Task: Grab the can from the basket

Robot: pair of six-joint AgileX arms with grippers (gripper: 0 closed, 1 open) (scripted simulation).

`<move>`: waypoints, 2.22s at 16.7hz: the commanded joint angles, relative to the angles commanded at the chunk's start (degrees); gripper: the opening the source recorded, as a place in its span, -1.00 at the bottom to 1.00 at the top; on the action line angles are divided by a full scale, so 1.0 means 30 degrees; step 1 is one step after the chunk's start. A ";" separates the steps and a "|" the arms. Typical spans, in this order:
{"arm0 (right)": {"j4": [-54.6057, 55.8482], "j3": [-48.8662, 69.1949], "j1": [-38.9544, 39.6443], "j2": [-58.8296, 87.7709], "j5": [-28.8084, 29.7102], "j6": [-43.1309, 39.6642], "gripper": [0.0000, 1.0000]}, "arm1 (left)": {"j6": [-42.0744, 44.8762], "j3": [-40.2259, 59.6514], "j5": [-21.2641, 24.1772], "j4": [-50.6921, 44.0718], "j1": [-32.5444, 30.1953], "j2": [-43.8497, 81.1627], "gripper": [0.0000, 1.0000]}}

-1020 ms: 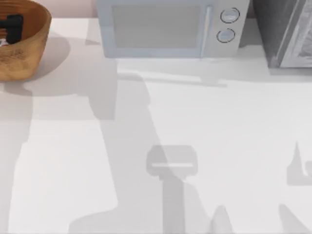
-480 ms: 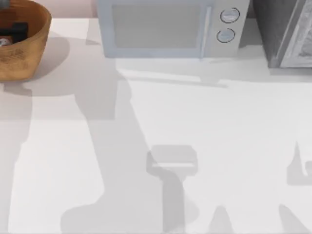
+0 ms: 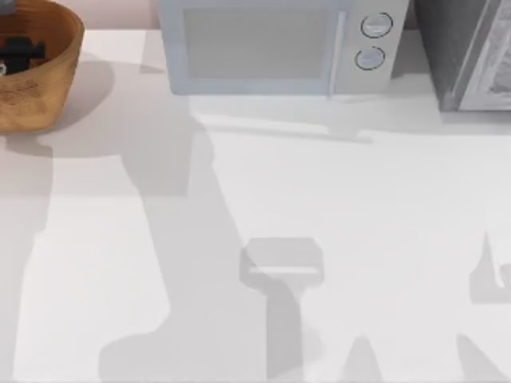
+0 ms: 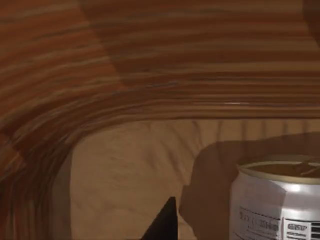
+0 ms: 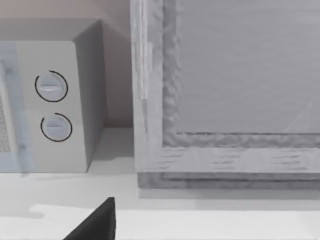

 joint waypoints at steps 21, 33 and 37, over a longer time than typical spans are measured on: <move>0.0000 0.0000 0.0000 0.0000 0.0000 0.0000 1.00 | 0.0049 -0.2393 -0.0168 0.1221 -0.0350 -0.3259 -1.00; 0.0000 0.0000 0.0000 0.0000 0.0000 0.0000 1.00 | -0.0892 -1.7693 -0.0826 0.7282 -0.1194 -1.9530 -1.00; 0.0000 0.0000 0.0000 0.0000 0.0000 0.0000 1.00 | -0.1391 -2.2086 -0.0982 0.9269 -0.1386 -2.4160 -1.00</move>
